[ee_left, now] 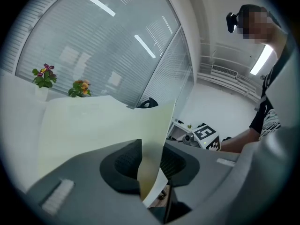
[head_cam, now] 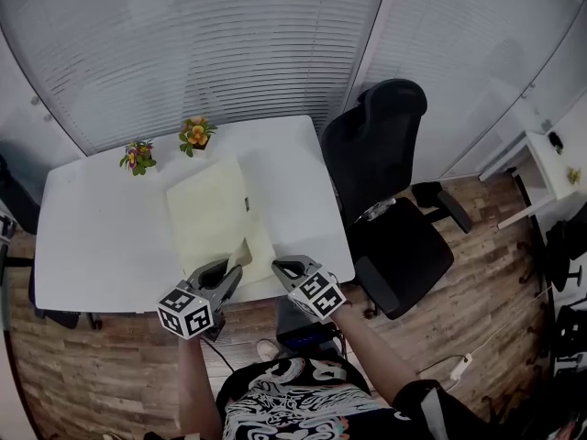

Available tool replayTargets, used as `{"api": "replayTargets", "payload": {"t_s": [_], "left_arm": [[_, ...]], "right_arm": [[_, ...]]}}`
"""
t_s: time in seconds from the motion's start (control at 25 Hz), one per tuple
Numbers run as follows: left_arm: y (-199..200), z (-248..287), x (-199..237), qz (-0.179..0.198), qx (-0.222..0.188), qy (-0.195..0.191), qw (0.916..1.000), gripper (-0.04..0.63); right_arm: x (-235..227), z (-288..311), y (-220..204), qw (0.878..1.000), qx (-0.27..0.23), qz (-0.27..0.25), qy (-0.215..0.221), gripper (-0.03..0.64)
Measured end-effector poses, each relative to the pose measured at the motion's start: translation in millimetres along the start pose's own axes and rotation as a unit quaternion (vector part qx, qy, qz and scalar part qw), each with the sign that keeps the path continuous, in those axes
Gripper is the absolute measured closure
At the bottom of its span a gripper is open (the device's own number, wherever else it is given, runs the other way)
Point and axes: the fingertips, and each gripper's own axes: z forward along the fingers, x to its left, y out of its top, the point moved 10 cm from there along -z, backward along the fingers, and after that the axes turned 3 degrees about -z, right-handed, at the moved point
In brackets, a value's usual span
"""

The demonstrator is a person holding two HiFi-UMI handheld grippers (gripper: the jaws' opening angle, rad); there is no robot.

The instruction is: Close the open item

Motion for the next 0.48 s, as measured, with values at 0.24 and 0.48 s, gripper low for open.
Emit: {"api": "replayTargets", "payload": {"t_s": [0.24, 0.48], "left_arm": [[0.5, 13.0, -2.2, 0.022, 0.044, 0.007, 0.9988, 0.5], [-1.3, 23.9, -3.0, 0.037, 0.089, 0.015, 0.9952, 0.497]], "right_arm": [[-1.6, -2.4, 0.2, 1.0, -0.004, 0.004, -0.003, 0.614], [-0.9, -3.0, -0.1, 1.0, 0.0, 0.0, -0.001, 0.614]]}}
